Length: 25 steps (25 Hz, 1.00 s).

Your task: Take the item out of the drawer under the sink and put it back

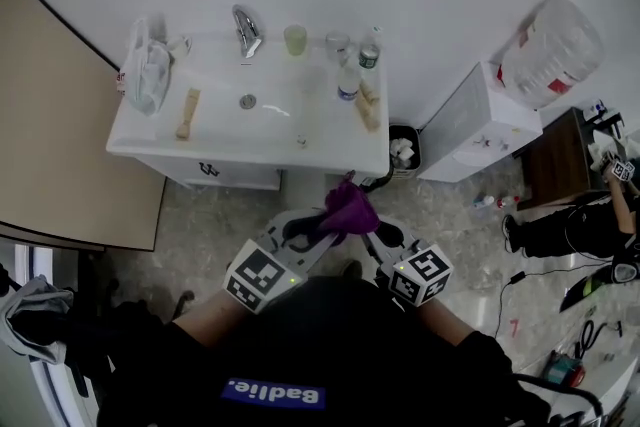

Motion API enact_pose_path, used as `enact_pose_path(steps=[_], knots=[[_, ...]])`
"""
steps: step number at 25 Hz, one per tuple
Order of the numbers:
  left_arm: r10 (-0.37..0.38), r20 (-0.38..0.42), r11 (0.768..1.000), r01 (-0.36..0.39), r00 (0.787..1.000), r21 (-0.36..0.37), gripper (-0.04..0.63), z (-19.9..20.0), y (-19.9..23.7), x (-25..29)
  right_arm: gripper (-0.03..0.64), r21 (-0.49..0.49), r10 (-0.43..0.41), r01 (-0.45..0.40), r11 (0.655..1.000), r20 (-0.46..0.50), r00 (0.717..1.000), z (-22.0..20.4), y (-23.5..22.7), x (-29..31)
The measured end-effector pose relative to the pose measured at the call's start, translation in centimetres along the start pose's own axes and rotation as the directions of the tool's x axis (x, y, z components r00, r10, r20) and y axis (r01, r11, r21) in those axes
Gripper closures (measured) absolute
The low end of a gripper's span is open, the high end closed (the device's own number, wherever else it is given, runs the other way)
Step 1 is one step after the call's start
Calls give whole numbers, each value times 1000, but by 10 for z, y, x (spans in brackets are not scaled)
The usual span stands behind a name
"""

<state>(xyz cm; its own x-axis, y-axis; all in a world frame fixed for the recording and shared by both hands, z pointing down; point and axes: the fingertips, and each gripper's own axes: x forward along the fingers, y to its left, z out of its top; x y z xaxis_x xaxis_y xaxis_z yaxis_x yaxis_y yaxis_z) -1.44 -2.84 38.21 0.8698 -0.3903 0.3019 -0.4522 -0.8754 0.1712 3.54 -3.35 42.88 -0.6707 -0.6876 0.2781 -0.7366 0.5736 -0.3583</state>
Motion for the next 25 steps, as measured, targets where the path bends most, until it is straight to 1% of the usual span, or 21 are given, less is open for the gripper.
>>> enact_pose_path(steps=[2, 5, 13, 21, 25], knots=[[-10, 33, 1000, 10, 999, 1, 503, 5, -5, -5, 615, -14, 15, -15, 1000, -6, 1000, 1, 6, 3], [-14, 53, 1000, 15, 998, -18, 503, 3, -9, -6, 615, -28, 27, -28, 999, -22, 999, -3, 13, 5], [-21, 73, 998, 25, 997, -51, 502, -3, -9, -11, 615, -36, 24, -25, 999, -34, 999, -4, 16, 8], [-37, 91, 997, 43, 995, -63, 503, -4, -10, -10, 615, -56, 20, -22, 998, -32, 999, -3, 17, 9], [-38, 88, 997, 44, 995, -63, 502, -6, -10, -9, 615, -61, 18, -20, 998, -26, 1000, -5, 14, 7]])
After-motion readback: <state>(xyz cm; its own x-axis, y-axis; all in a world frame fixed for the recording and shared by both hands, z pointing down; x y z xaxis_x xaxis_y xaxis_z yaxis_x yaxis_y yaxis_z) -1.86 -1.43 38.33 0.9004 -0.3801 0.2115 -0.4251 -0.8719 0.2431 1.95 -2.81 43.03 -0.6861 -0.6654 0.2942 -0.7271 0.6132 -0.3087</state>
